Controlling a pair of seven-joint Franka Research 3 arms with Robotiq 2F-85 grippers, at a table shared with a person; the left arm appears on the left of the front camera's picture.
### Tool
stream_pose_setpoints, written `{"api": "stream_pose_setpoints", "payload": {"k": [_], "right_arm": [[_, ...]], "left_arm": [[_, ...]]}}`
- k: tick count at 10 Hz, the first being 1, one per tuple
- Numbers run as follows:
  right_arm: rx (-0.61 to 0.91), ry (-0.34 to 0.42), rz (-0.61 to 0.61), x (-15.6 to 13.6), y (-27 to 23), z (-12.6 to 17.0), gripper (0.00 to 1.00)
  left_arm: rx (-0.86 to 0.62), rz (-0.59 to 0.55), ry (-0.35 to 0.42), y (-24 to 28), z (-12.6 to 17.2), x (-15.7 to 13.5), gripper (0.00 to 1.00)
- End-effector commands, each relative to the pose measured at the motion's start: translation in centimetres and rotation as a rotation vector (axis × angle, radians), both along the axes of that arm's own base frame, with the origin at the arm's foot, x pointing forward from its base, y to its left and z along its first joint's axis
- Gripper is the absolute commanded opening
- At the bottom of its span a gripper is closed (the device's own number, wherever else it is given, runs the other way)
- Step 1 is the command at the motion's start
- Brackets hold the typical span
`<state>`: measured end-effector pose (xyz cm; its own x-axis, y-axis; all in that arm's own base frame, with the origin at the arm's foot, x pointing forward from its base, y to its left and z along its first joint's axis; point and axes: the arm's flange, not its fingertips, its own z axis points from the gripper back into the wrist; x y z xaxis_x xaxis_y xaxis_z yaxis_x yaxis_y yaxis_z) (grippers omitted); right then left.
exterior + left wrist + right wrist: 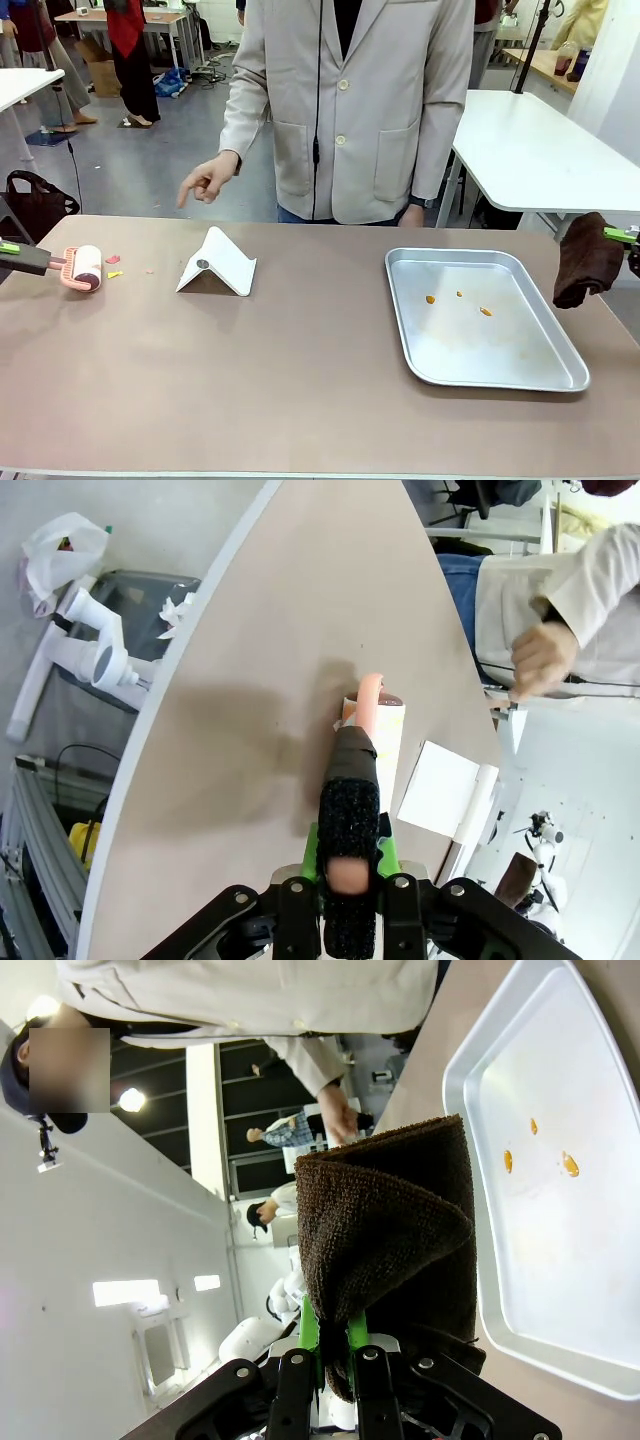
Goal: Clean the surface of the table.
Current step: If a person points to the right, clean the right side of the table with your right hand, and if they point to the left, clean the left side with your left hand.
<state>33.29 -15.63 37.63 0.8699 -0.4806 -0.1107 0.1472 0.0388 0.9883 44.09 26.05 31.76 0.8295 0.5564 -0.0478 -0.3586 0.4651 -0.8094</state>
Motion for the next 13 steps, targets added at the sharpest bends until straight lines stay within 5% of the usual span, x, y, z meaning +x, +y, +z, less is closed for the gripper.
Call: {"api": "stream_pose_setpoints", "payload": {"k": [1, 13], "right_arm": [[0.009, -0.004, 0.008, -0.1, 0.1, 0.3, 0.0], [0.009, -0.004, 0.008, -0.1, 0.1, 0.3, 0.0]], "left_arm": [[0.084, -0.039, 0.077, -1.3, -2.3, 0.1, 0.22], [0.159, -0.275, 0.064, -12.3, -3.6, 5.5, 0.22]]}}
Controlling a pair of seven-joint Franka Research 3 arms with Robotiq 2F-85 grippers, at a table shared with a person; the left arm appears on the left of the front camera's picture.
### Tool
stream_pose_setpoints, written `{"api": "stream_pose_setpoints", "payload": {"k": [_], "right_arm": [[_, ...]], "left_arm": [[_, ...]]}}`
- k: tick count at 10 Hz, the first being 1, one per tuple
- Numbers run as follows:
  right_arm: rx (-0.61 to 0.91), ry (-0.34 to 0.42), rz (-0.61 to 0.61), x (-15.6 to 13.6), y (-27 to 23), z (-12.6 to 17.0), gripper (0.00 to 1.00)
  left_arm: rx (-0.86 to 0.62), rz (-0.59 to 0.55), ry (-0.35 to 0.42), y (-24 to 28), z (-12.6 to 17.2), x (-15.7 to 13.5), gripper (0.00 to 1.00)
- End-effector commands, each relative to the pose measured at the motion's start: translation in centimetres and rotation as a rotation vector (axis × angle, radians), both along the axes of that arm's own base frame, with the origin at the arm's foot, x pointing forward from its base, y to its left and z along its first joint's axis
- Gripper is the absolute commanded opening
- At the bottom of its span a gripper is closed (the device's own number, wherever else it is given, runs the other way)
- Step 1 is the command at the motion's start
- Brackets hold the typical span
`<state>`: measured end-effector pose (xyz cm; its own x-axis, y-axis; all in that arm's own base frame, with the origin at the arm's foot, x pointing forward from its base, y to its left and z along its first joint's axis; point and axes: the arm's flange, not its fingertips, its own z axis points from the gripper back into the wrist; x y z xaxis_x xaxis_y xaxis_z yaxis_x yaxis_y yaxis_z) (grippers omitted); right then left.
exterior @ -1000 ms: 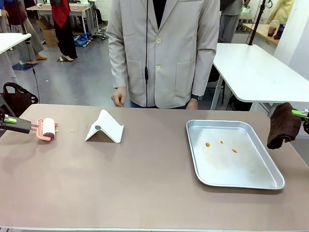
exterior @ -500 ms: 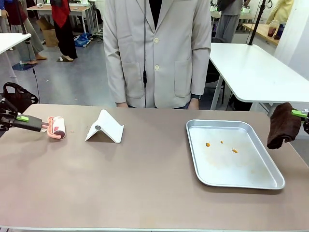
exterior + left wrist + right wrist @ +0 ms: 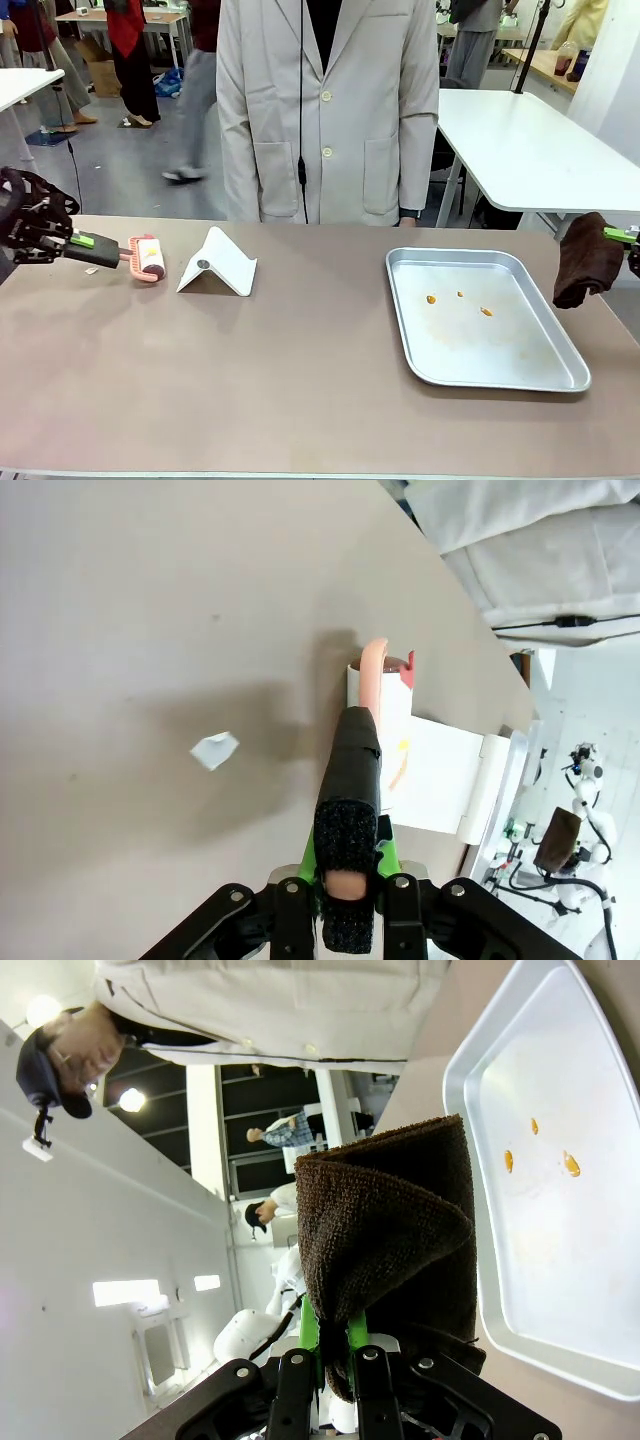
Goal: Clean the surface of the table.
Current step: If a person points to the right, clean the right side of the table with your right hand, and if they point to the left, clean the left side with your left hand.
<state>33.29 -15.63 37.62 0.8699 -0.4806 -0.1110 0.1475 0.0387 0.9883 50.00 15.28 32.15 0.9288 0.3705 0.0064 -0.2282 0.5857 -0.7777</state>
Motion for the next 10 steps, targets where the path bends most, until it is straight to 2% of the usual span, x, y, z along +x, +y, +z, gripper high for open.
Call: {"api": "stream_pose_setpoints", "payload": {"k": [1, 4, 5, 8, 9, 10], "right_arm": [[0.009, -0.005, 0.008, -0.1, 0.1, 0.3, 0.0], [0.009, -0.005, 0.008, -0.1, 0.1, 0.3, 0.0], [0.009, -0.005, 0.008, -0.1, 0.1, 0.3, 0.0], [0.009, -0.005, 0.008, -0.1, 0.1, 0.3, 0.0], [0.009, -0.005, 0.008, -0.1, 0.1, 0.3, 0.0], [0.009, -0.005, 0.008, -0.1, 0.1, 0.3, 0.0]], "left_arm": [[0.077, -0.052, 0.063, -1.8, -3.9, 0.0, 0.22], [0.02, -0.044, 0.014, -1.5, -2.7, -0.1, 0.22], [-0.037, -0.057, -0.043, -1.0, -1.3, -0.9, 0.22], [-0.254, -0.151, -0.301, 0.9, 4.1, -5.8, 0.22], [-0.298, -0.179, -0.344, 2.5, 5.5, -7.8, 0.22], [-0.327, -0.201, -0.346, 3.8, 6.2, -9.4, 0.22]]}}
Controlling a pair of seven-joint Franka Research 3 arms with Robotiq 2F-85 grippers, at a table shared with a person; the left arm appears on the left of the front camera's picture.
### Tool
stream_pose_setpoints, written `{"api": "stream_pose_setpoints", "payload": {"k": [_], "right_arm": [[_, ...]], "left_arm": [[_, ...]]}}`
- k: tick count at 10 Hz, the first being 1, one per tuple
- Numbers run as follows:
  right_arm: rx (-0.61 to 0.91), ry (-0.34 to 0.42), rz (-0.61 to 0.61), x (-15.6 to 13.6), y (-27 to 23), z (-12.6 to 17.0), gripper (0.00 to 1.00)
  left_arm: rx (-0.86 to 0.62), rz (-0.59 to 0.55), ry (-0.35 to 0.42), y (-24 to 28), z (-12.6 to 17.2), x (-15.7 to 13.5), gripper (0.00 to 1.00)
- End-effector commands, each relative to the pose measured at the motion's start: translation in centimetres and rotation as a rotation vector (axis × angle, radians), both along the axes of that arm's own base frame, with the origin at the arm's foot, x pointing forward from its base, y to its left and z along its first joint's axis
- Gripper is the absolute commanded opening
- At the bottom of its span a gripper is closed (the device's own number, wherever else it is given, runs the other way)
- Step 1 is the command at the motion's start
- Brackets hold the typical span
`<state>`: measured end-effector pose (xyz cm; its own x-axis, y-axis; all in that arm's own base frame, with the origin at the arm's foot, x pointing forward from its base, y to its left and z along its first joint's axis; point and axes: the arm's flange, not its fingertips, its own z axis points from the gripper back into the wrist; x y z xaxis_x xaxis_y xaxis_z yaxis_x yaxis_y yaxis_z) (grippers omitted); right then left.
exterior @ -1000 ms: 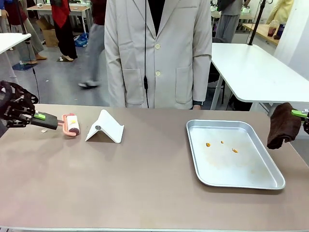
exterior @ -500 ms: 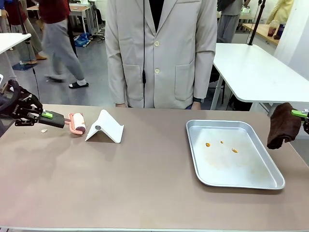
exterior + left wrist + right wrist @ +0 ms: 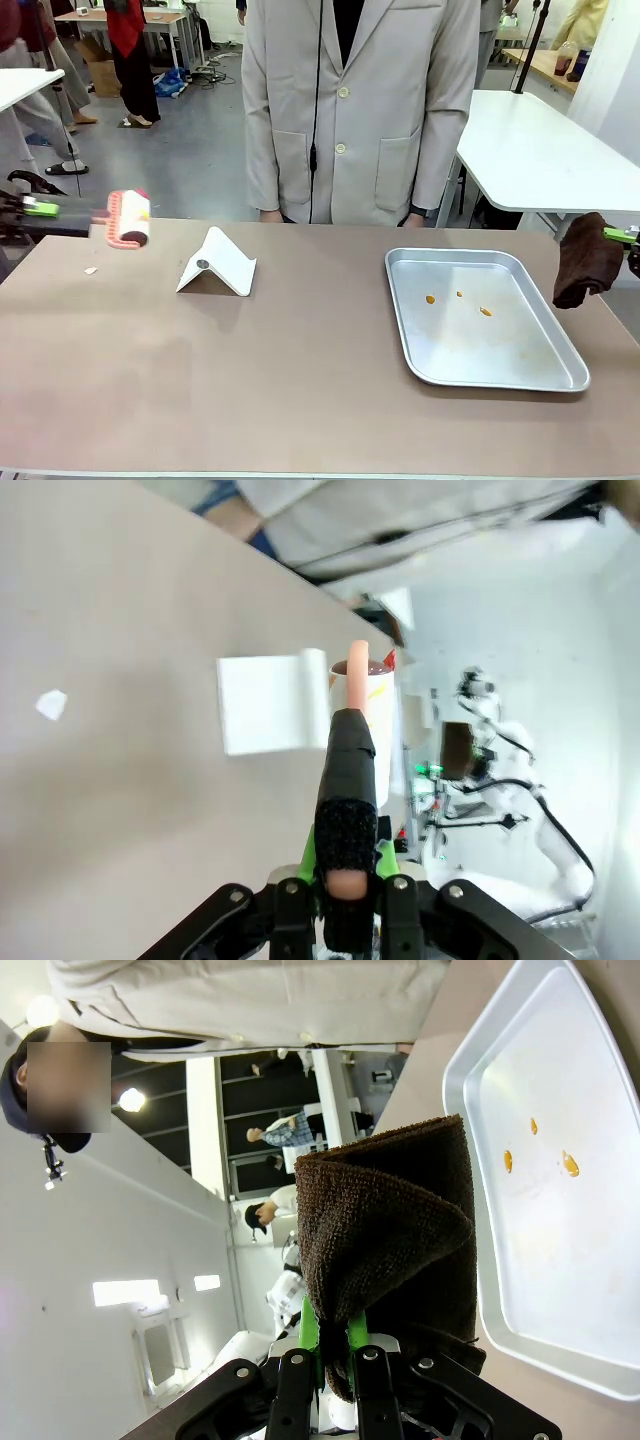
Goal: Clean the surface of the table.
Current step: If a person points to the right, clean the right side of the table with your right hand, and if they point to the left, clean the left side with your left hand.
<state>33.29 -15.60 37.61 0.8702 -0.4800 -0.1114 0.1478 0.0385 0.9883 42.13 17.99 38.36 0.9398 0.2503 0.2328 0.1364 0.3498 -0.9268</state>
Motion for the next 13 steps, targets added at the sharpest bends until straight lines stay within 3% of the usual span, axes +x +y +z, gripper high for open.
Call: {"api": "stream_pose_setpoints", "payload": {"k": [1, 4, 7, 8, 9, 10, 13], "right_arm": [[0.008, -0.005, 0.007, -0.1, 0.1, 0.4, 0.0], [0.008, -0.005, 0.007, -0.1, 0.1, 0.4, 0.0], [0.008, -0.005, 0.007, -0.1, 0.1, 0.4, 0.0], [0.008, -0.005, 0.007, -0.1, 0.1, 0.4, 0.0], [0.008, -0.005, 0.007, -0.1, 0.1, 0.4, 0.0], [0.008, -0.005, 0.007, -0.1, 0.1, 0.4, 0.0], [0.008, -0.005, 0.007, -0.1, 0.1, 0.4, 0.0]], "left_arm": [[-0.058, -0.084, 0.015, 2.4, 0.3, -3.2, 0.22], [-0.142, -0.197, 0.111, 7.2, 0.5, -9.4, 0.22], [-0.194, -0.076, 0.07, 13.1, -0.6, -14.4, 0.22], [-0.192, -0.042, 0.066, 14.5, -0.9, -15.4, 0.22], [-0.19, 0.039, 0.12, 16.0, -1.4, -15.8, 0.22], [-0.187, -0.047, 0.1, 13.3, -0.7, -15.2, 0.22], [-0.187, -0.047, 0.1, 13.3, -0.7, -15.2, 0.22]]}}
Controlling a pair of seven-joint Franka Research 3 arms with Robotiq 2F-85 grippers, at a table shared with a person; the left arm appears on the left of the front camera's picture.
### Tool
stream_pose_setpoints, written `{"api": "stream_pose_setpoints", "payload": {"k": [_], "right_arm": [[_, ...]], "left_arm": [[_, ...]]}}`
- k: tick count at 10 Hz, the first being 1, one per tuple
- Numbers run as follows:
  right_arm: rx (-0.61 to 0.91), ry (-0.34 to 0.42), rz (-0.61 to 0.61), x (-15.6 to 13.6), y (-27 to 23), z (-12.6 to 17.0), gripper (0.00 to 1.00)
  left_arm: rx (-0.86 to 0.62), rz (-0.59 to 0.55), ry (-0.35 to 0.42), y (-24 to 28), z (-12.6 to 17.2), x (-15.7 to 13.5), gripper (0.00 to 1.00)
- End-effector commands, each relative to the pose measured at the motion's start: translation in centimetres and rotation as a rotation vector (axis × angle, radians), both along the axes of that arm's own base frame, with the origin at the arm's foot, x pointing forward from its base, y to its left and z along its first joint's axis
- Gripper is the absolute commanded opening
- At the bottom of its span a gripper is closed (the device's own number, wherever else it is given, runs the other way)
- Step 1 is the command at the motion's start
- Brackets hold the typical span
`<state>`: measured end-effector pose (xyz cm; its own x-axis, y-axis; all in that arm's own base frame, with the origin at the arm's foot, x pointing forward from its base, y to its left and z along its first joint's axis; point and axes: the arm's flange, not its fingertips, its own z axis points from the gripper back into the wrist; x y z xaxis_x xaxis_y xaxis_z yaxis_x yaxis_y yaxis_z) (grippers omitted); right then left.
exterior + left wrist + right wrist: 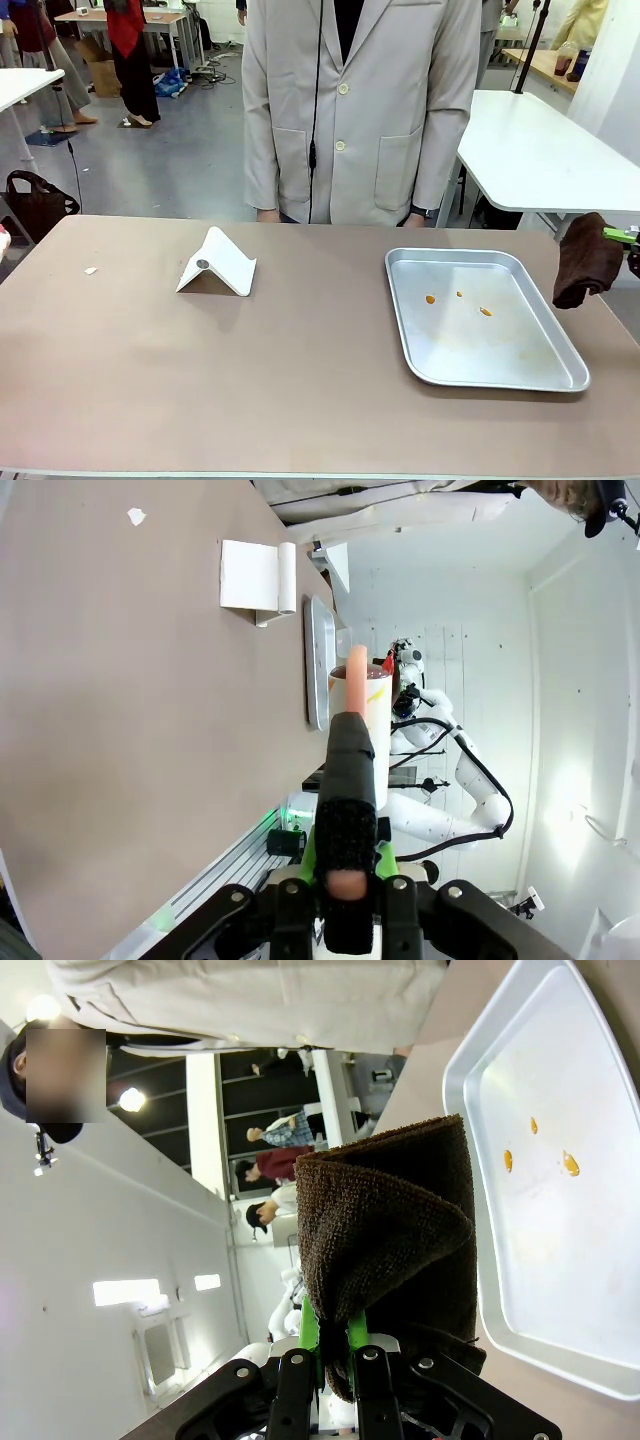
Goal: Clean the surface of the table.
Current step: If a person points to the right, clean the right side of the table with your right hand, and if they point to the left, clean the left side with your left hand.
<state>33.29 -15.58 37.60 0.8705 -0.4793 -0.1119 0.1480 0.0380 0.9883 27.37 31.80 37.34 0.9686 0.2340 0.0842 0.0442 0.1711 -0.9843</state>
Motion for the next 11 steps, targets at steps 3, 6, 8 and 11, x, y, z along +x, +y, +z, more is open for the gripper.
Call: {"api": "stream_pose_setpoints", "payload": {"k": [3, 6, 8, 11], "right_arm": [[0.008, -0.005, 0.006, -0.1, 0.1, 0.4, 0.0], [0.008, -0.005, 0.006, -0.1, 0.1, 0.4, 0.0], [0.008, -0.005, 0.006, -0.1, 0.1, 0.4, 0.0], [0.008, -0.005, 0.006, -0.1, 0.1, 0.4, 0.0]], "left_arm": [[-0.006, 0.001, -0.009, -0.5, 0.4, -0.5, 0.22], [0.079, 0.141, 0.039, -0.3, 0.1, 3.5, 0.22], [0.116, 0.23, 0.108, -0.7, -0.1, 7.5, 0.22], [0.177, 0.308, 0.214, -1.0, -1.1, 11.7, 0.22]]}}
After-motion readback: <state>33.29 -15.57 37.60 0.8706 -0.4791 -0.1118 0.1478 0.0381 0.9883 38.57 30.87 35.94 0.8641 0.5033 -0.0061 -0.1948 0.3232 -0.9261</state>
